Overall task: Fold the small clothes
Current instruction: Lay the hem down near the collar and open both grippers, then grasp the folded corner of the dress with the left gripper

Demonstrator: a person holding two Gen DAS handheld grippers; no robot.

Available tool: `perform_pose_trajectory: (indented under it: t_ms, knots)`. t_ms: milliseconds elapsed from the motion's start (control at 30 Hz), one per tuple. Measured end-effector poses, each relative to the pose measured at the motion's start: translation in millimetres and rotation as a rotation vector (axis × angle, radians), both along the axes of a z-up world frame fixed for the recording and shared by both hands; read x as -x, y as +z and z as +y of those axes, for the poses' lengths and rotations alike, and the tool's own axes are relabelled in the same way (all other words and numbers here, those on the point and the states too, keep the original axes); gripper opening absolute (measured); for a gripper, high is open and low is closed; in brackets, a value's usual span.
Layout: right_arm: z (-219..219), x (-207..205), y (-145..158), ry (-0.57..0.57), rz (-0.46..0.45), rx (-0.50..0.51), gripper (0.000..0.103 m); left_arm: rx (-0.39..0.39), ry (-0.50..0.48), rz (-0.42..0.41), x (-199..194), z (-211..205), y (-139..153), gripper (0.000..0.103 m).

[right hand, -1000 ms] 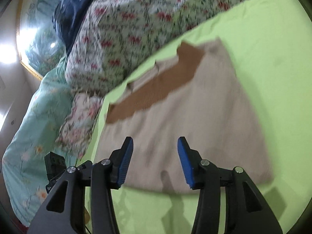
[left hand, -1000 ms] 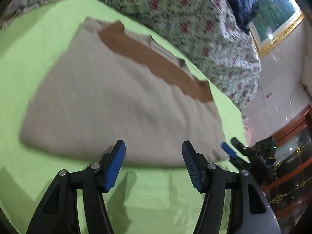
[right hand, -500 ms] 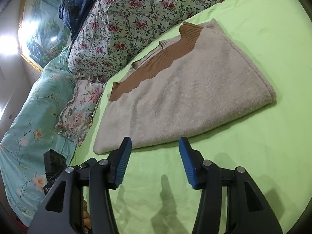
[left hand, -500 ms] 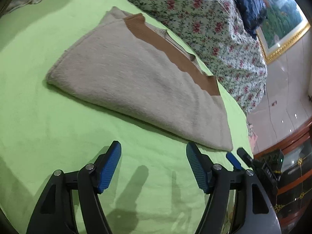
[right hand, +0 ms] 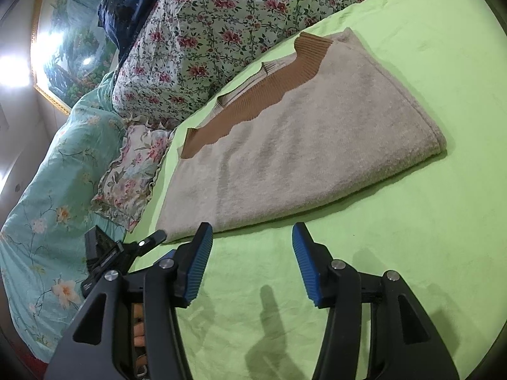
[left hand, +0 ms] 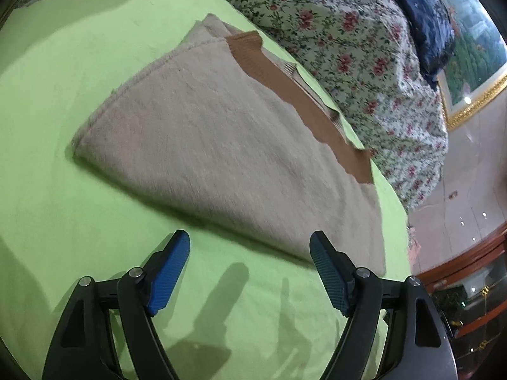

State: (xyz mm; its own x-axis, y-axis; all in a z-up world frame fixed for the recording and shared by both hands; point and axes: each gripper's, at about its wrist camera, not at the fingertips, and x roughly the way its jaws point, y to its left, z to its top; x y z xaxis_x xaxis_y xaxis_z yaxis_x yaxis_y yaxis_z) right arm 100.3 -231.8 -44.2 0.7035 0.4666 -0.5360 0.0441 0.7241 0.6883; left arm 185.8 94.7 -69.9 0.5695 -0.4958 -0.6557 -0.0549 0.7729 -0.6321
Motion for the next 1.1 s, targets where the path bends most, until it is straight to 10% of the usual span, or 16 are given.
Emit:
perform_pose_trajectory:
  t_ms: [333,433,633,1100]
  knots:
    - [-6.5,-8.8,12.2,0.003,-0.010,0.003,0.054,-0.013,0.206,0.006,-48.7,47.7,8.0,0.075]
    - [-14.5,-18.0,15.1,0.000,-0.008,0.013,0.054,-0.044,0.207,-0.017,-56.6,47.0,15.0,0.057]
    - [-35.5,-37.1,21.4,-0.016,-0.007,0.043,0.055,-0.129,0.127,-0.124,-61.2,19.8,44.7,0.012]
    - [-68.9,-89.1,34.8,0.060,0.008,-0.064,0.055,-0.215,-0.320,-0.355,-41.8,-142.8,94.0,0.008]
